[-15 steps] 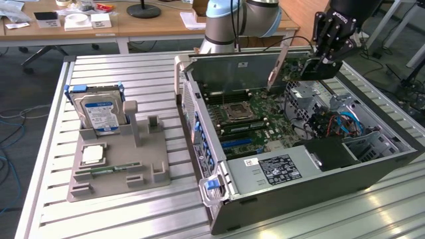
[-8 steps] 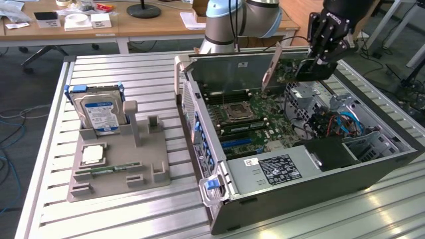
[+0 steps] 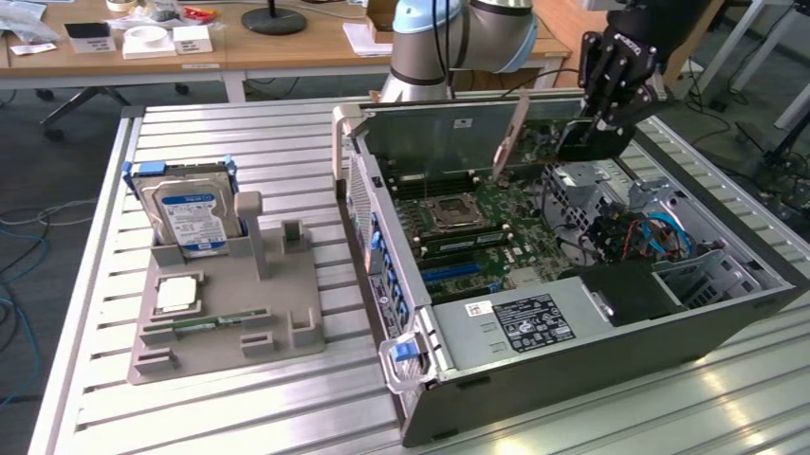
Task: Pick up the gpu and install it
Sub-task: 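Insert the gpu into the slot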
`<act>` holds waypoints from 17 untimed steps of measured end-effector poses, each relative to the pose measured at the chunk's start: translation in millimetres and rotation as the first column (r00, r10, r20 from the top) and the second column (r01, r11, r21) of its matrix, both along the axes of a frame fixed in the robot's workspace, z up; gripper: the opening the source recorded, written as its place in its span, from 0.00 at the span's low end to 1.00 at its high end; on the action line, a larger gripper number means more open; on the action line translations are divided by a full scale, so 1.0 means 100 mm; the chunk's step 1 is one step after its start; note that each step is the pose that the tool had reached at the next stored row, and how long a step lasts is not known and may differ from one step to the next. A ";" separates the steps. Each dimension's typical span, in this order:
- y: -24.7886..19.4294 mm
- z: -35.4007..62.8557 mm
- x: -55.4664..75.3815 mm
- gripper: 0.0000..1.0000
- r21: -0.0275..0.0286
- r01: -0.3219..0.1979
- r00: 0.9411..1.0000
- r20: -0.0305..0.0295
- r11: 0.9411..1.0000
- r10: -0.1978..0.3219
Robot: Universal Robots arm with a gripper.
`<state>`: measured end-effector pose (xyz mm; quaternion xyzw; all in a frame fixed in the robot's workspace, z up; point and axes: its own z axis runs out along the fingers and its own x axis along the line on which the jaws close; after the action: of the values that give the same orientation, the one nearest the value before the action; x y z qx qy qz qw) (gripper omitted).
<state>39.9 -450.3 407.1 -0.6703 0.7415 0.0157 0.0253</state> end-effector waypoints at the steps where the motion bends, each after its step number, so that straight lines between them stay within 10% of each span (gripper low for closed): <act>1: -0.002 -0.014 -0.01 0.27 0.000 0.000 1.000 0.000 1.000 0.000; 17: -0.015 -0.076 -0.05 0.27 0.000 0.000 1.000 0.000 1.000 0.000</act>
<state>34.5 -451.7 399.5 -0.6703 0.7415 0.0157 0.0253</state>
